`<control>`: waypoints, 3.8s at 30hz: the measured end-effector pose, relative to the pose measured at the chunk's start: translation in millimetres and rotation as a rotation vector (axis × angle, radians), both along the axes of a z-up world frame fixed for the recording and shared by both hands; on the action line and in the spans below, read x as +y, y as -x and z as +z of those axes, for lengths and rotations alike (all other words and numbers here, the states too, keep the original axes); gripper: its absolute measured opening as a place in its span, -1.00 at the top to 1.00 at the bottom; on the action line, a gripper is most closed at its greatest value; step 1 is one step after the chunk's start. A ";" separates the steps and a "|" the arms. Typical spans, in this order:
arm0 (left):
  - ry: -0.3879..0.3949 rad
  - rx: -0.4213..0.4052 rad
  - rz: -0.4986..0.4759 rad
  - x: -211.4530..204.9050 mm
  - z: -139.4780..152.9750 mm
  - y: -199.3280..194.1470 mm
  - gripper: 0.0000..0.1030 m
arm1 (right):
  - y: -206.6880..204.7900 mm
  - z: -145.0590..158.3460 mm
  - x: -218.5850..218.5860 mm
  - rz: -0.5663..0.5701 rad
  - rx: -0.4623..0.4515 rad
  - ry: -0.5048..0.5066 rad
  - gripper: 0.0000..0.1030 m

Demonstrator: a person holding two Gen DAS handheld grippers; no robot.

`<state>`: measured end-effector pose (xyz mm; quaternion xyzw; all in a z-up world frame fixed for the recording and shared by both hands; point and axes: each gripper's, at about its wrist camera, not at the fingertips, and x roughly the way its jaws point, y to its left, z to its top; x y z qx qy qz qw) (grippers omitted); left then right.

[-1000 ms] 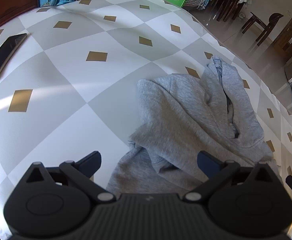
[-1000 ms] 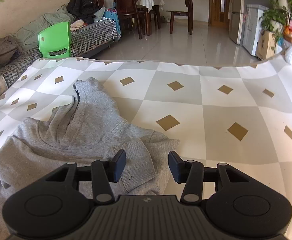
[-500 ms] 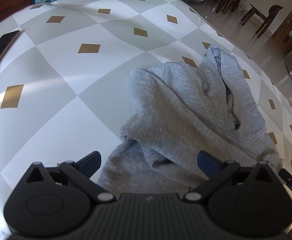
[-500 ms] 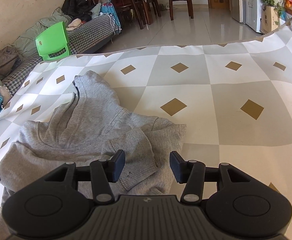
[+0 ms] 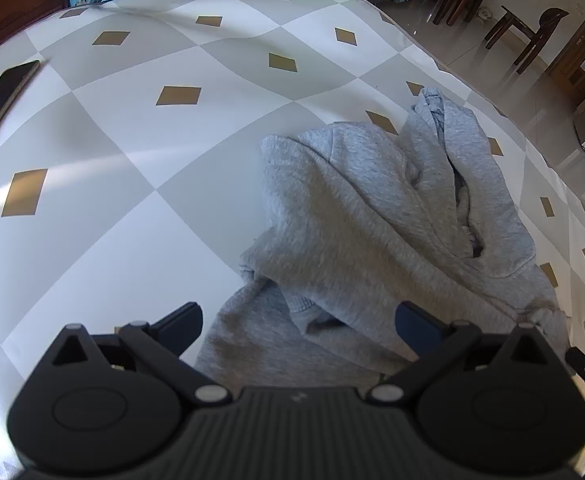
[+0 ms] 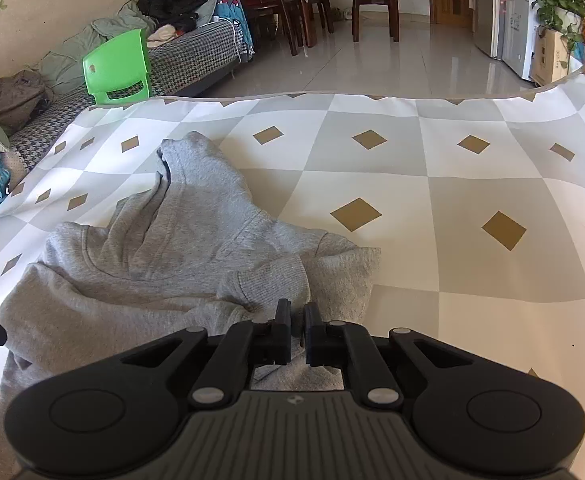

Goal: Fold clothes

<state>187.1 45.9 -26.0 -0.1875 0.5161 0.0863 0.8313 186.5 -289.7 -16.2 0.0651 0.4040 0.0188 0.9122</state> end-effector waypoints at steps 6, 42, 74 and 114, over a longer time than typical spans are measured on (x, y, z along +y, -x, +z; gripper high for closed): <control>-0.005 -0.009 -0.006 -0.4 3.3 2.3 -0.99 | 23.1 28.2 -0.9 0.034 -0.015 -0.008 0.90; -0.212 -0.037 -0.165 -56.3 -26.8 -19.6 -0.99 | -6.7 -13.5 31.0 0.114 0.017 -0.020 0.33; -0.204 0.019 -0.207 -49.1 -54.4 -6.8 -1.00 | -2.9 -43.7 69.9 0.178 0.068 0.240 -0.15; -0.237 0.035 -0.272 -51.4 -57.6 1.7 -1.00 | -5.4 -41.1 71.9 0.194 0.107 0.235 -0.19</control>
